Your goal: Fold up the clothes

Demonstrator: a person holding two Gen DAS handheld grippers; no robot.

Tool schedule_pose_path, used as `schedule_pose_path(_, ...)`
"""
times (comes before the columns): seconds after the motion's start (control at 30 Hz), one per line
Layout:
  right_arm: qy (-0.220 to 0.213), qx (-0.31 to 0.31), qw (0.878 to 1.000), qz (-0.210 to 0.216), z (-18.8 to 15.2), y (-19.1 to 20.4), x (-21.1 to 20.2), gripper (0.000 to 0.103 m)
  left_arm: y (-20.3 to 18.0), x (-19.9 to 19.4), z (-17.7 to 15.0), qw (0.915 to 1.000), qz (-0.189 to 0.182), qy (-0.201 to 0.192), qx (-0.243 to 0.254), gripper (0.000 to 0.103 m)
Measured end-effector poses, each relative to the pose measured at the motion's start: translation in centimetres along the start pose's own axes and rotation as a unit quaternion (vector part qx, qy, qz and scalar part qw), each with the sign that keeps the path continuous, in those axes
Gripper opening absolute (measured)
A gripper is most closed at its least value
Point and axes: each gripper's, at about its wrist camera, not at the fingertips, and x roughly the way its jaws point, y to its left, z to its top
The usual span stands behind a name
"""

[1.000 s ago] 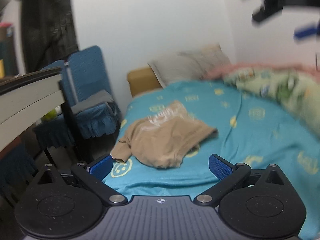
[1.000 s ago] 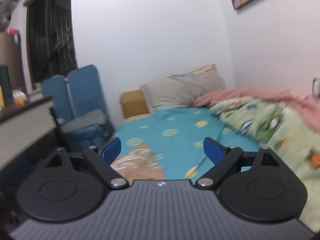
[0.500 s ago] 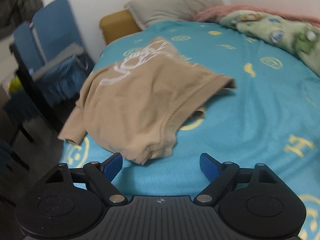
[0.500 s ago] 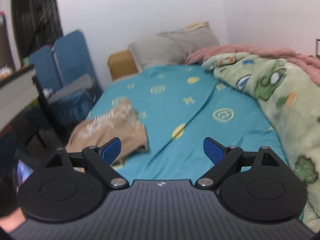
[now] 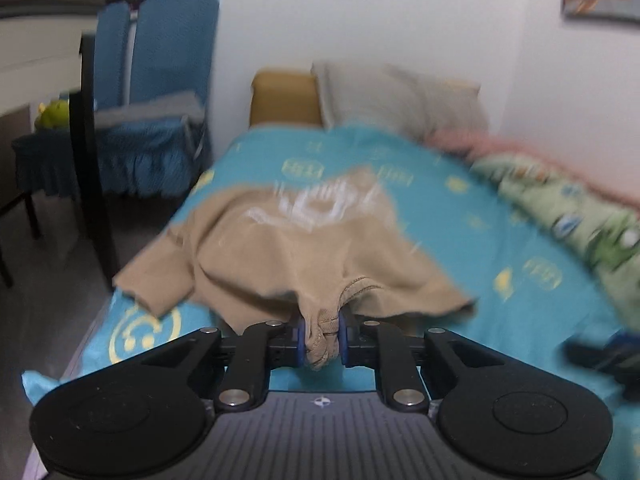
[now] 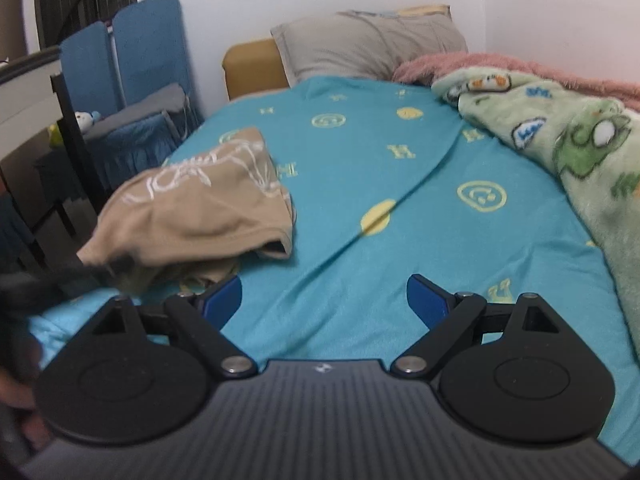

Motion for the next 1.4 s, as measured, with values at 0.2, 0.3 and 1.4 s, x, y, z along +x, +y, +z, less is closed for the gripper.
schedule_pose_path(0.2,0.008,-0.01,1.0,-0.012,-1.0,1.3,0.0,0.091,1.0,-4.2,1.3,0.9959,-0.055,-0.004,-0.072,0.015)
schedule_pose_path(0.3,0.026,0.014,1.0,0.006,-0.8,2.2,1.0,0.091,1.8,-4.4,1.2,0.9944,-0.053,0.007,-0.091,0.015)
schedule_pose_path(1.4,-0.065,0.08,0.994,0.037,0.9,2.2,4.3,0.054,4.4,-11.7,-1.6,0.9805,-0.097,-0.154,-0.074,0.013)
